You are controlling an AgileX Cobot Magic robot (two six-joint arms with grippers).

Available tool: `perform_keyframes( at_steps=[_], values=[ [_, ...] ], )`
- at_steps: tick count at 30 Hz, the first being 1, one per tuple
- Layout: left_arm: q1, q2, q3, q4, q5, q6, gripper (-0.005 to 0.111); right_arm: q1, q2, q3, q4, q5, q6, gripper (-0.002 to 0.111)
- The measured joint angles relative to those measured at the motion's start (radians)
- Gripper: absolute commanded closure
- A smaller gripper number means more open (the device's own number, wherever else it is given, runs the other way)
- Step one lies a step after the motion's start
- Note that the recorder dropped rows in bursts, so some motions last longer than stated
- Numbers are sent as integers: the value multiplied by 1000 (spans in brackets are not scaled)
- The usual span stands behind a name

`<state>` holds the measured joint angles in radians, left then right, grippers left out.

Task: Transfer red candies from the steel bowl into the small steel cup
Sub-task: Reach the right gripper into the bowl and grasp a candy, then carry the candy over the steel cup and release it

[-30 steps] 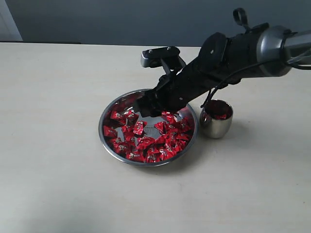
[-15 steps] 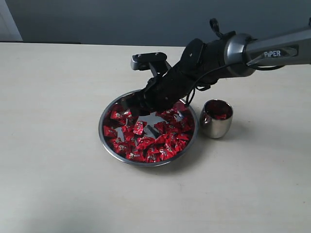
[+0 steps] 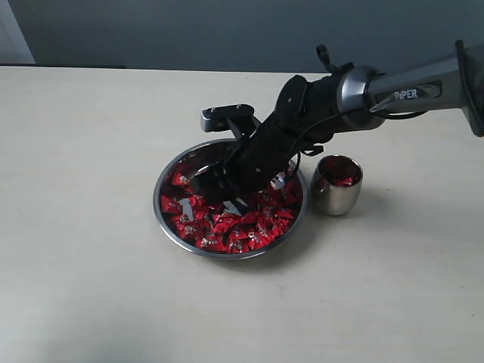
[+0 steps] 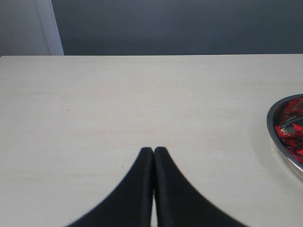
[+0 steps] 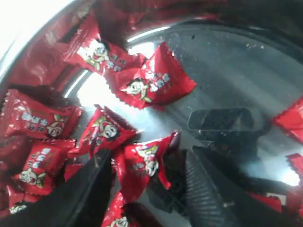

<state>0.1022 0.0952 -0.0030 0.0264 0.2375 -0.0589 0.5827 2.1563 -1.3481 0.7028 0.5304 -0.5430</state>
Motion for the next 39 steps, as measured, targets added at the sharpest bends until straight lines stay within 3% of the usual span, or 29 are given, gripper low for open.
perform_keyframes(
  at_steps=[3,4,11,17,23,32,35,39],
  values=[
    [0,0,0,0,0,0,106,0,0,0,-2,-11,0,106],
    [0,0,0,0,0,0,106,0,-7,0,-3,-14,0,109],
    [0,0,0,0,0,0,106,0,-110,0,-54,-10,0,109],
    [0,0,0,0,0,0,106,-7,-261,0,-322,24,154,109],
    [0,0,0,0,0,0,106,-102,-381,0,-573,163,402,109],
    [0,0,0,0,0,0,106,-213,-461,84,-640,303,438,108],
    [0,0,0,0,0,0,106,-217,-461,110,-648,290,435,101],
    [0,0,0,0,0,0,106,-217,-461,122,-644,281,412,76]
  ],
)
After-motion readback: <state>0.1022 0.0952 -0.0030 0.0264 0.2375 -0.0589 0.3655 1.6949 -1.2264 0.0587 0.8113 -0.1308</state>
